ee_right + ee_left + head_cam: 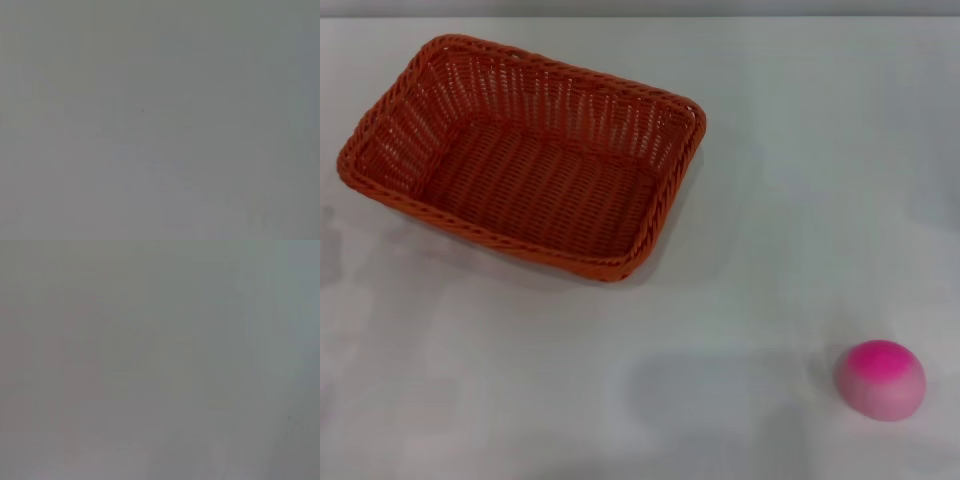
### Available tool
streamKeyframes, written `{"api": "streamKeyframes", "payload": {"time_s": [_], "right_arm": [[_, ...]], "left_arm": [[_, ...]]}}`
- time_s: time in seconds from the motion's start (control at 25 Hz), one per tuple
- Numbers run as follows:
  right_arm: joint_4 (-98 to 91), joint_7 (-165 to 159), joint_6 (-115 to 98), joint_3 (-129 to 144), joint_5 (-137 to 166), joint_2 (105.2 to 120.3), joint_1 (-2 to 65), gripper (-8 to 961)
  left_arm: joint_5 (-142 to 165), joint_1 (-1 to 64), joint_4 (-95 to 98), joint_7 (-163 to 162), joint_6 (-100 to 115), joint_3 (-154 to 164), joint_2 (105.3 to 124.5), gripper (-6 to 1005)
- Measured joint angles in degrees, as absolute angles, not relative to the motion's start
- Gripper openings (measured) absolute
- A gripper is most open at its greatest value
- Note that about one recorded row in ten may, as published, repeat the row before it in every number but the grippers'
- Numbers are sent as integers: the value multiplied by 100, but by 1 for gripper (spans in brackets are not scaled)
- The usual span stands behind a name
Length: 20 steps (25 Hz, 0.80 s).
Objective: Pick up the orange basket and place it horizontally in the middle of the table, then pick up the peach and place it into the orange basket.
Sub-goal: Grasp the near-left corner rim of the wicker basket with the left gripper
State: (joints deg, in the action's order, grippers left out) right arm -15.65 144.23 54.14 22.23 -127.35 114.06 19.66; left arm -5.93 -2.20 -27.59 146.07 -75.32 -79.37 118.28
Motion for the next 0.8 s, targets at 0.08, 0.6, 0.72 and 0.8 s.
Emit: {"api": "streamKeyframes", "payload": {"time_s": [0.08, 0.6, 0.72, 0.8], "right_arm": [[-1565, 14423, 5413, 2223, -12735, 11406, 1968, 864], [-1565, 14423, 5404, 2223, -12735, 11429, 1969, 863], [-1564, 14423, 5404, 2223, -12735, 11439, 1968, 863], [-1564, 14423, 5404, 2223, -12735, 11445, 1963, 863]], "left_arm": [[-588, -220, -2755, 14655, -7530, -7966, 11830, 393], [-979, -372, -2632, 14971, -6435, -8776, 11931, 394], [-1123, -370, -2628, 15068, -6329, -8778, 11927, 394], [-1152, -383, -2627, 15063, -6325, -8779, 11926, 394]]}}
